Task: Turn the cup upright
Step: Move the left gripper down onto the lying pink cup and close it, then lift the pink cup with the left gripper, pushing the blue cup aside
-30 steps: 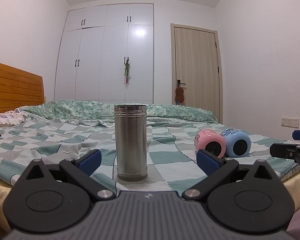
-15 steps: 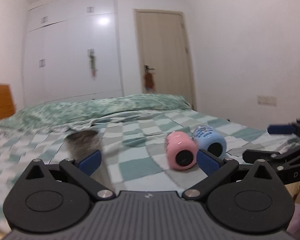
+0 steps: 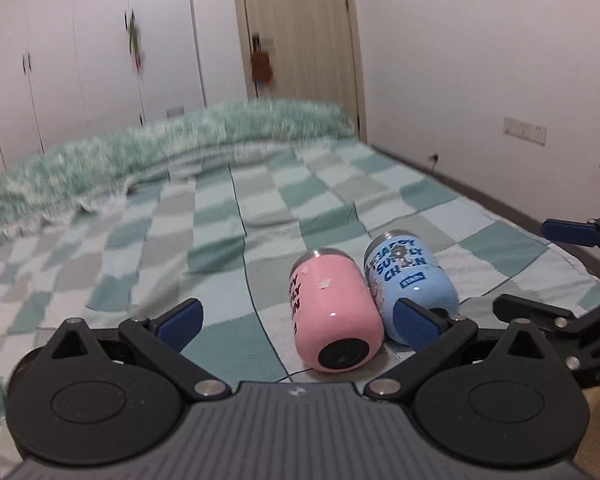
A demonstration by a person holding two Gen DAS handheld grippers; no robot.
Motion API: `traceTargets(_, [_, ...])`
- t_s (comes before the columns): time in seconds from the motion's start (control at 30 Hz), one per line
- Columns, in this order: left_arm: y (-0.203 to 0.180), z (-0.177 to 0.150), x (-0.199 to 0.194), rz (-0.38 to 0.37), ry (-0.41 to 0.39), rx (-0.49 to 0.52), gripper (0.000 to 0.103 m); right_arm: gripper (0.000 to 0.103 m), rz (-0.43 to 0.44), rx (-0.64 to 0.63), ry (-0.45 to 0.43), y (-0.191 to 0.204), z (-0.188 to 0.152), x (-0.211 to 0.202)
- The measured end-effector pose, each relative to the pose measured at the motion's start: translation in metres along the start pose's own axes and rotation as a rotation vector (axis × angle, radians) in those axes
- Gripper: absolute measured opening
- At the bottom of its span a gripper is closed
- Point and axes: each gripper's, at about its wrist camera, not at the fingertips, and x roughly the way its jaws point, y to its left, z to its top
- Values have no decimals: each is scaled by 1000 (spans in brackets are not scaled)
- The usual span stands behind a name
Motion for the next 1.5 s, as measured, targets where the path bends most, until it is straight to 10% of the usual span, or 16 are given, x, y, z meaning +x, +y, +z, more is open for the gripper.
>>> traceTargets(0.6, [5,36,136,-50,365,-93,103,103,117,-34,155,-84,13,90])
traceTargets(1.1, [-19,32,167,-67,466,-4,103,103,127,-5,185,-109,1,113])
traceTargets(1.27, [-11,18,186,-112,546,-46,84,103,131,-3,176,-108,1,112])
traceTargets(1.5, [-7,17,184,-136,503,-4,84,103,127,-8,177,-105,0,111])
